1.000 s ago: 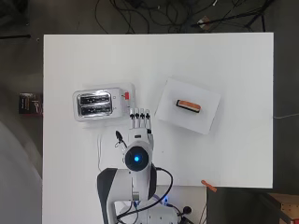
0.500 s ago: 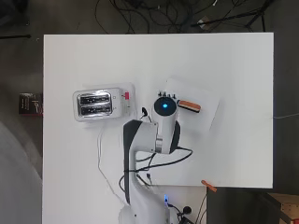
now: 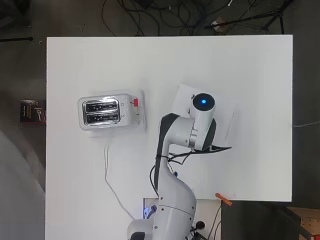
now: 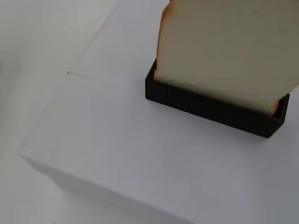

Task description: Teleoperate dual arm-hand system to toast a bread

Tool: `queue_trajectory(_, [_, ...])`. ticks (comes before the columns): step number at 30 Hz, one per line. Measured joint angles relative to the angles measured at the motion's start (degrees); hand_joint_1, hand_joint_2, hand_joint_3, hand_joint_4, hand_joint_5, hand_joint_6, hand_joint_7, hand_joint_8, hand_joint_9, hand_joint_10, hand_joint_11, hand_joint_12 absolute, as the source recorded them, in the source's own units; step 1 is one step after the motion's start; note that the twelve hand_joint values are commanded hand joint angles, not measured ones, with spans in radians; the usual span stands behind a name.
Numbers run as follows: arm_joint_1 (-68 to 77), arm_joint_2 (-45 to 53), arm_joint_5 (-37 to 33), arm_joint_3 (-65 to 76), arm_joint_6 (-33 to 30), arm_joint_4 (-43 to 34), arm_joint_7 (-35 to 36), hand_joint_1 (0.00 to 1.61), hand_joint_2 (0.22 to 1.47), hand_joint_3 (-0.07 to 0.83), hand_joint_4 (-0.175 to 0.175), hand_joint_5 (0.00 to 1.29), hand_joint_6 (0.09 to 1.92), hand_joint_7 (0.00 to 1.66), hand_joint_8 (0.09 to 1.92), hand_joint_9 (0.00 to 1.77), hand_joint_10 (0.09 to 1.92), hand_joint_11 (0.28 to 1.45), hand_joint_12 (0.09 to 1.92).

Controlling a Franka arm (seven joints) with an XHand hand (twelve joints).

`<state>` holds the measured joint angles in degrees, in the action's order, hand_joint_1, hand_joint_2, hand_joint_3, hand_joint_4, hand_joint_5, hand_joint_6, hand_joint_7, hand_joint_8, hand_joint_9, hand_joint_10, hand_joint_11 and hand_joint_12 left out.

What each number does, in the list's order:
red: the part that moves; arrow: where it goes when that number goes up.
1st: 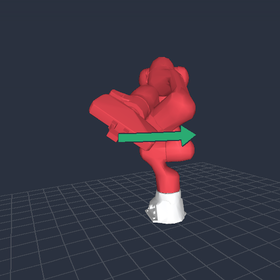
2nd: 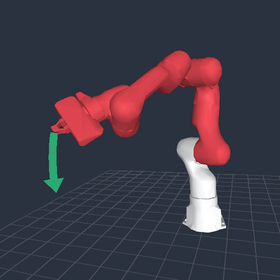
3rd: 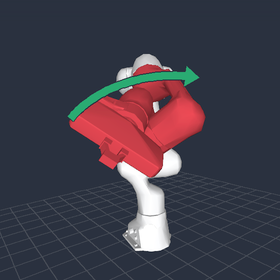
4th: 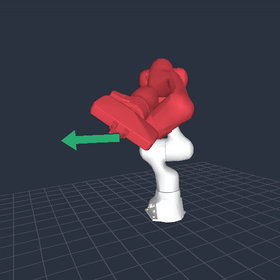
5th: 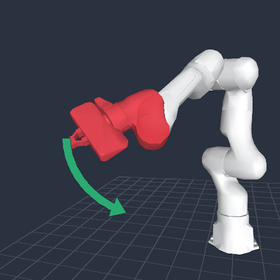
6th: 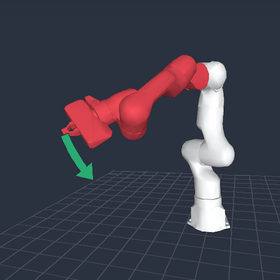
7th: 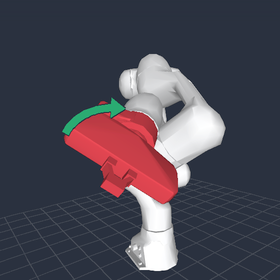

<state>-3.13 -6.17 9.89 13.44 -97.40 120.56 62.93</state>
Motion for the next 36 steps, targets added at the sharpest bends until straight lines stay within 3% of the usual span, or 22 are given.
queue_trajectory(4, [0.8, 5.1, 6.2, 0.5, 3.4, -2.7, -1.7, 0.39, 0.92, -0.009, -0.043, 0.27, 0.09, 0.41, 0.09, 0.52, 0.09, 0.46, 0.09])
queue_trajectory(8, [8.8, 7.1, 6.0, 8.0, 3.4, -2.7, -1.1, 0.41, 0.92, -0.007, -0.038, 0.25, 0.09, 0.37, 0.09, 0.49, 0.09, 0.47, 0.09])
queue_trajectory(19, [65.3, 8.9, 7.3, 66.1, 4.9, -2.8, -2.1, 0.42, 0.95, 0.006, -0.039, 0.27, 0.09, 0.39, 0.09, 0.5, 0.09, 0.46, 0.09])
queue_trajectory(23, [71.5, 10.2, 8.0, 74.0, 5.2, -2.7, -2.2, 0.41, 0.96, 0.01, -0.029, 0.3, 0.09, 0.41, 0.09, 0.51, 0.09, 0.47, 0.09])
queue_trajectory(24, [71.0, 10.5, 8.1, 73.7, 5.3, -2.6, -2.2, 0.45, 0.98, 0.01, -0.016, 0.38, 0.09, 0.45, 0.09, 0.55, 0.09, 0.49, 0.09])
queue_trajectory(25, [69.9, 10.7, 8.3, 72.8, 5.3, -2.5, -2.2, 0.63, 1.08, -0.034, 0.056, 0.55, 0.45, 0.66, 0.09, 0.74, 0.09, 0.57, 0.09])
queue_trajectory(26, [68.4, 10.8, 8.5, 71.2, 5.2, -2.4, -2.3, 0.89, 1.1, -0.036, -0.001, 0.69, 0.78, 0.92, 0.18, 1.02, 0.09, 0.68, 0.12])
queue_trajectory(27, [66.5, 11.0, 8.5, 69.0, 4.9, -2.0, -2.1, 1.06, 1.1, -0.024, -0.073, 0.76, 0.95, 1.08, 0.35, 1.24, 0.09, 0.72, 0.33])
queue_trajectory(28, [64.8, 11.4, 8.1, 67.0, 4.3, -1.6, -1.7, 1.16, 1.11, -0.012, -0.121, 0.78, 1.06, 1.15, 0.51, 1.38, 0.09, 0.71, 0.53])
queue_trajectory(30, [62.4, 12.8, 6.5, 63.8, 2.9, -0.8, -0.6, 1.23, 1.12, -0.002, -0.163, 0.77, 1.16, 1.18, 0.69, 1.49, 0.09, 0.67, 0.74])
queue_trajectory(32, [62.4, 15.3, 3.7, 62.2, 0.9, 0.5, 1.3, 1.24, 1.14, 0.0, -0.173, 0.75, 1.22, 1.16, 0.77, 1.5, 0.09, 0.64, 0.78])
queue_trajectory(35, [67.7, 19.0, -0.6, 66.8, -1.5, 2.3, 4.2, 1.24, 1.15, 0.001, -0.175, 0.73, 1.24, 1.14, 0.81, 1.5, 0.09, 0.63, 0.78])
queue_trajectory(36, [69.9, 20.1, -2.0, 69.6, -2.2, 2.9, 5.1, 1.12, 1.18, 0.001, -0.053, 0.74, 1.28, 1.17, 0.63, 1.49, 0.09, 0.63, 0.75])
